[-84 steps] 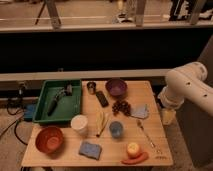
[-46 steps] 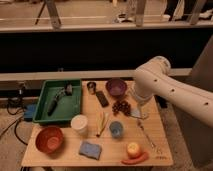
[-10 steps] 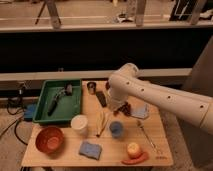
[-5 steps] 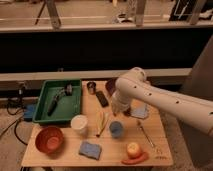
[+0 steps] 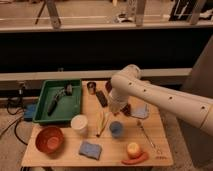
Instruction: Place banana in plastic cup
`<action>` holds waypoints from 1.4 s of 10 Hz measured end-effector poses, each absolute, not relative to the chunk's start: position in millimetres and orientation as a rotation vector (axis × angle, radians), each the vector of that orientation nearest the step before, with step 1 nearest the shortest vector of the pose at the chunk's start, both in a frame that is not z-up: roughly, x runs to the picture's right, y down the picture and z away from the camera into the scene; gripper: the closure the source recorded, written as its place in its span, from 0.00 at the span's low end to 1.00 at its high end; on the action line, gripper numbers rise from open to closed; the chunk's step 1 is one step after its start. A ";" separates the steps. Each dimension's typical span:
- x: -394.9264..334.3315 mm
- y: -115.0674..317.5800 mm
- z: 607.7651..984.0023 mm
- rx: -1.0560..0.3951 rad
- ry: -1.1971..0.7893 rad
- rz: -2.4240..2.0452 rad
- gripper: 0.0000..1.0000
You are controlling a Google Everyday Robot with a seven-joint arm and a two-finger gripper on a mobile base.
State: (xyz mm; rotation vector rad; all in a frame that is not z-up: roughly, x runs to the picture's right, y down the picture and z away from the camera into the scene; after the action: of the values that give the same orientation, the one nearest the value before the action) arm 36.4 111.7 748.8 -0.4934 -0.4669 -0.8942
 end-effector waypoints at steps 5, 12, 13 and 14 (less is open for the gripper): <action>8.6 110.9 768.4 -0.514 -0.545 -1.105 0.20; -1.2 118.4 801.5 -0.517 -0.615 -1.268 0.20; -2.4 122.1 806.7 -0.521 -0.622 -1.285 0.20; -4.2 125.9 812.5 -0.525 -0.629 -1.300 0.20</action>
State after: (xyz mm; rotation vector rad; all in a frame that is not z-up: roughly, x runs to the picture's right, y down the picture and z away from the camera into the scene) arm -4.2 125.9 812.5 -0.5250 -0.6288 -1.2999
